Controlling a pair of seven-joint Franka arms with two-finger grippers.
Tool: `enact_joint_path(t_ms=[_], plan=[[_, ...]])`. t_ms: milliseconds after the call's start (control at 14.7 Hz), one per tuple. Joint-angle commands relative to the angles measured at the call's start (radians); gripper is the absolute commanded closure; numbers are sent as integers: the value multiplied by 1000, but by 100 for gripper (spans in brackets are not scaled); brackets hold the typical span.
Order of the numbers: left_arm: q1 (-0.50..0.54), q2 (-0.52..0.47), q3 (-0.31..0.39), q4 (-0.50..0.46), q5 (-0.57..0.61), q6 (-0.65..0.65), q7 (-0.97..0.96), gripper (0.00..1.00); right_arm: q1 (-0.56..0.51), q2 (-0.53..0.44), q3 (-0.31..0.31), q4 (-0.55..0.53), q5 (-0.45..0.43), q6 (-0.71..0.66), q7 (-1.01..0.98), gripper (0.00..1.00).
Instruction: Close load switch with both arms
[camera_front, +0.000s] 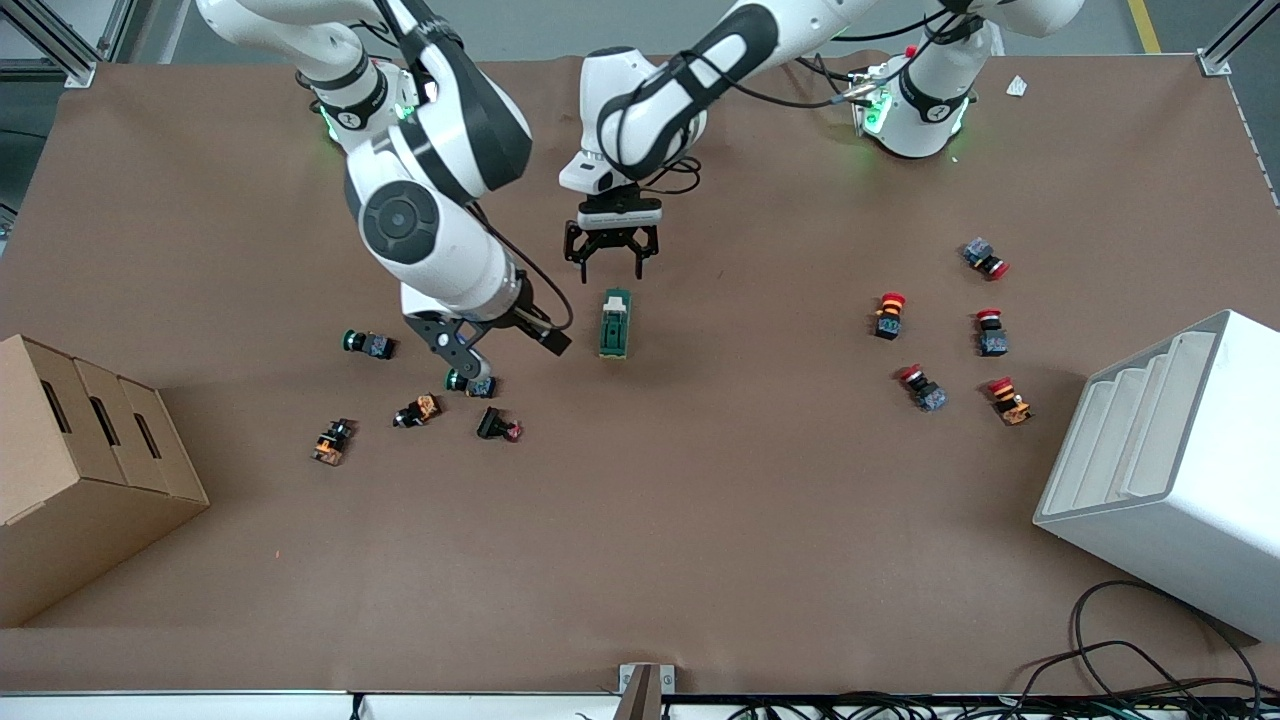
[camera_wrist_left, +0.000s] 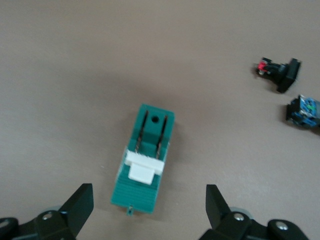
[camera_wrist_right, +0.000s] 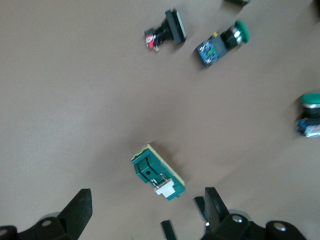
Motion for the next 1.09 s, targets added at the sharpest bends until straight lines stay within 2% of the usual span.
enact_joint_path(t_ms=[0,340,475,611,747,1019], plan=[[-25,50,2,4,114,-60,-49,1,57,52,-5,3,20,54,72,0],[-86,125,21,18,304,-225,-52,1,99,144,-2,0,25,113,74,0],[-97,159,21,17,365,-273,-72,1,122,171,-4,0,78,133,73,0],[-109,200,21,17,437,-304,-132,1,145,184,-4,-31,92,169,73,0],[-119,228,21,18,467,-343,-158,1,168,181,-2,-92,92,227,73,0],[-143,237,21,20,467,-348,-163,1,194,171,-2,-147,92,287,73,0]])
